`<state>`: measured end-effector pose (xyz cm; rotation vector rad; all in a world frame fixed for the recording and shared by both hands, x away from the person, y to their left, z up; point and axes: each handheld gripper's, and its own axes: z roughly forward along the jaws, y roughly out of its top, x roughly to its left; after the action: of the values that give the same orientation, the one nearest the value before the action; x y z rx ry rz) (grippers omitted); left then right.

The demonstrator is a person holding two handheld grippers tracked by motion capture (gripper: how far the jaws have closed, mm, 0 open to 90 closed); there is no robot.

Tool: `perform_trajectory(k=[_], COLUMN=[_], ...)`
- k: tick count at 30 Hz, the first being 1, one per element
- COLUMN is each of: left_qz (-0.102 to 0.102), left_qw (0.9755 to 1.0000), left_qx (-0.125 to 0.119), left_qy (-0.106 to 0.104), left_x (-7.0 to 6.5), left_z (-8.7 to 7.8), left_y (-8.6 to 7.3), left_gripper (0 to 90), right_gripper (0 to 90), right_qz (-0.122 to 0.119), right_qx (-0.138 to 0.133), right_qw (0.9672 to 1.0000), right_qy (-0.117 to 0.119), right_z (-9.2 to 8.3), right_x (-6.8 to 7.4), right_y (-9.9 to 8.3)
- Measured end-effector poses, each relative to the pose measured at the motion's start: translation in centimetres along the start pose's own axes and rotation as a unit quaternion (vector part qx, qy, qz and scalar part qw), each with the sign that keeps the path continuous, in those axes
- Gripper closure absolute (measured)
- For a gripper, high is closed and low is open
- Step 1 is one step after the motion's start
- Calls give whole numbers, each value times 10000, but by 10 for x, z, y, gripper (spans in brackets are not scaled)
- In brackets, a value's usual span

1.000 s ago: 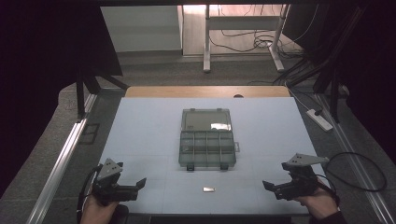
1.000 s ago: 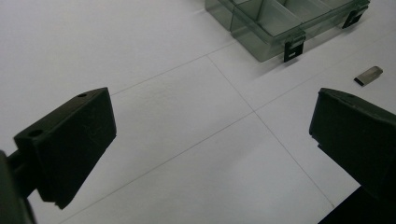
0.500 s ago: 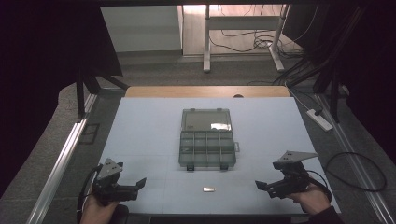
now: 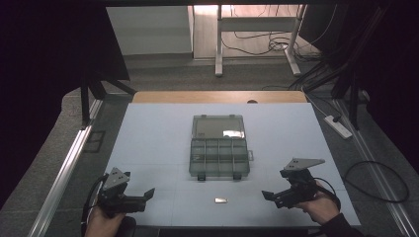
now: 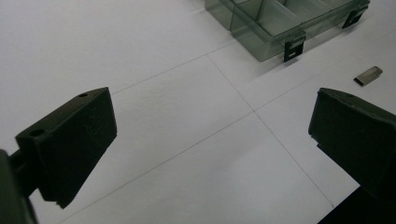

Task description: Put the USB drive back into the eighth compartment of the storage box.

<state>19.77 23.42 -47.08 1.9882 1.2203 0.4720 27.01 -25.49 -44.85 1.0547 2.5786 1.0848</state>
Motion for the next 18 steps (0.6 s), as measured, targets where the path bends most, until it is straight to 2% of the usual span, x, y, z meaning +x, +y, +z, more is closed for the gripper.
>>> perform_trajectory(k=[18], left_qz=[-11], left_qw=[10000], left_qx=[2], left_qy=[0], left_x=[0], left_z=[0], left_y=[0], left_gripper=[10], right_gripper=[0], right_qz=[-190], right_qx=[102], right_qw=[9997], right_qy=[141], right_z=[16], right_x=[11], right_y=[9])
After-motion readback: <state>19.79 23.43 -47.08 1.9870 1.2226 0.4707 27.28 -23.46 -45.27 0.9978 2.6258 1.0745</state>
